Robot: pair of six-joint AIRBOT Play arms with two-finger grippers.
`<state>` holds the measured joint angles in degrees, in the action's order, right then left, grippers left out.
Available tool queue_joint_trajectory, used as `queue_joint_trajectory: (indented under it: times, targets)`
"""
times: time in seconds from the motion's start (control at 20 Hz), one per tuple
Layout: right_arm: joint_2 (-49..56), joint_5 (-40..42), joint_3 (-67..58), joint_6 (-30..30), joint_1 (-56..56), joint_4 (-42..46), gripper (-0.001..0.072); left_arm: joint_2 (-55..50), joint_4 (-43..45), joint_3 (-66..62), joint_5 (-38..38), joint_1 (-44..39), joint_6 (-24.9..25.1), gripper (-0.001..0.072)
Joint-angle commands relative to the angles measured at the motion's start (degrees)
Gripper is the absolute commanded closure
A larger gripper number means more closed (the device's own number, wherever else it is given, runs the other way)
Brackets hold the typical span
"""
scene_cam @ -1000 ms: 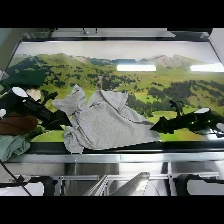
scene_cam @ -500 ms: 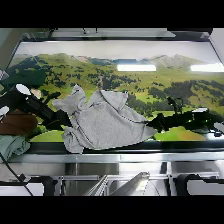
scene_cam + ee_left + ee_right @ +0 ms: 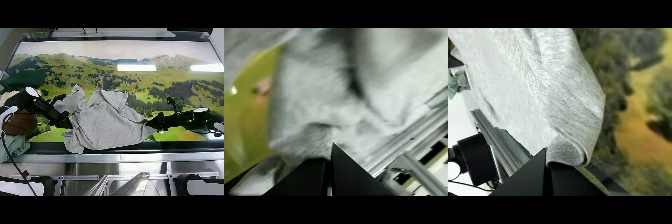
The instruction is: Fold the shirts.
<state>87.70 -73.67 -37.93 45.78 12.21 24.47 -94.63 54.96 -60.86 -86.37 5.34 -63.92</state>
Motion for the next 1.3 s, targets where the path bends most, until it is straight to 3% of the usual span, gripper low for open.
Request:
queue_joint_trajectory:
  times: [0.0,0.1,0.25,0.35,0.45,0.5,0.6,0.65,0.75,0.85,1.0,1.1,1.2,1.25]
  targets:
    - [-1.1,-4.2,-0.1,-1.1,0.2,-2.4,0.07,0.0,-9.6,0.0,-3.1,-0.1,4.1,0.069]
    - [-5.2,-12.0,-1.2,-3.0,0.2,-8.4,0.07,3.0,-16.0,-0.1,-7.7,0.5,4.9,0.069]
    - [-19.8,-19.4,-6.0,-3.9,0.2,-24.3,0.0701,14.6,-42.1,-0.1,-17.4,3.3,9.2,0.0691]
    - [-32.8,-16.5,-14.0,-2.9,0.2,-28.2,0.07,27.0,-62.0,-0.5,-20.0,6.9,11.7,0.0692]
    - [-45.0,-6.1,-24.4,-1.3,0.2,-27.9,0.0698,40.7,-75.5,-4.1,-16.5,13.9,13.4,0.069]
    - [-49.8,-0.5,-29.2,-3.4,0.2,-26.6,0.0679,46.9,-79.2,-6.8,-13.8,18.4,14.0,0.0689]
    - [-58.0,12.4,-37.7,-3.3,0.2,-14.4,0.0681,56.8,-76.0,-14.3,-7.8,29.9,14.1,0.0686]
    - [-60.6,18.3,-39.8,-0.5,0.2,-7.3,0.0699,60.1,-69.2,-18.4,-5.2,35.8,14.2,0.0682]
    - [-61.4,22.2,-40.3,3.8,0.2,-1.0,0.0699,63.7,-54.9,-22.6,2.3,40.2,11.8,0.0682]
    - [-55.3,16.7,-39.8,7.6,0.1,0.3,0.07,63.4,-48.2,-21.0,7.7,38.2,9.8,0.0681]
    - [-40.1,13.0,-35.8,8.7,-2.2,1.3,0.0701,56.3,-36.6,-12.2,6.4,30.8,6.4,0.0682]
    - [-29.2,13.6,-32.7,7.8,-4.1,2.0,0.07,49.5,-29.6,-3.8,13.2,23.4,7.1,0.0682]
    - [-17.7,16.5,-30.5,7.4,-6.1,1.9,0.0699,40.1,-27.5,2.0,20.8,15.7,11.7,0.068]
    - [-12.3,18.2,-30.4,7.4,-6.8,1.7,0.0699,34.5,-27.7,3.5,24.8,12.2,13.7,0.0559]
